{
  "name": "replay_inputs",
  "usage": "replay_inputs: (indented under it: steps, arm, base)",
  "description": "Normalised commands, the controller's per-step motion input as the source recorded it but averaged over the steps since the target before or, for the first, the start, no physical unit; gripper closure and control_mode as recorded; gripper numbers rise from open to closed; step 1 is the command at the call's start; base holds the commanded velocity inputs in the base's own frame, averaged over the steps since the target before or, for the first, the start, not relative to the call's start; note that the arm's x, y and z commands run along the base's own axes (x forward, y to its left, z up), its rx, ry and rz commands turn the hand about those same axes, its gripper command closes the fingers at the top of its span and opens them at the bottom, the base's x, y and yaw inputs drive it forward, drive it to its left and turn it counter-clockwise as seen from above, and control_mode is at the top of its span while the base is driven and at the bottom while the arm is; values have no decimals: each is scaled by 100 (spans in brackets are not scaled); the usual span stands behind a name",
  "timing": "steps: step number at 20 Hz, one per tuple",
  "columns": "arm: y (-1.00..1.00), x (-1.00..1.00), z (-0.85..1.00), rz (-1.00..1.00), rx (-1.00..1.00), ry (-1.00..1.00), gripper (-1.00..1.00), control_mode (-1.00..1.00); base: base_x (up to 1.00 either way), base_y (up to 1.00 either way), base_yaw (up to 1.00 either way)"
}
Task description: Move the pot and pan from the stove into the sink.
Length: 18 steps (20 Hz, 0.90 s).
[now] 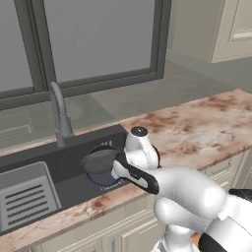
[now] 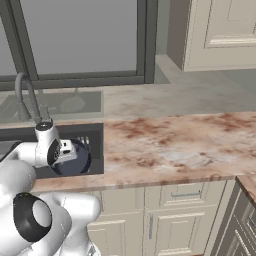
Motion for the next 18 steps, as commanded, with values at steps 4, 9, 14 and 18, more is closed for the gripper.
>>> replay_inputs:
  steps: [4, 9, 14, 18]
  arm:
    - [4, 40, -23, 0, 0, -1, 100, -100]
    - [4, 24, -7, -1, 0, -1, -100, -100]
    - [1, 17, 23, -4, 2, 0, -100, -100]
    - [0, 6, 64, -2, 5, 0, -100, -100]
  base:
    - [0, 0, 0]
    - [0, 0, 0]
    - [0, 0, 0]
    - [0, 0, 0]
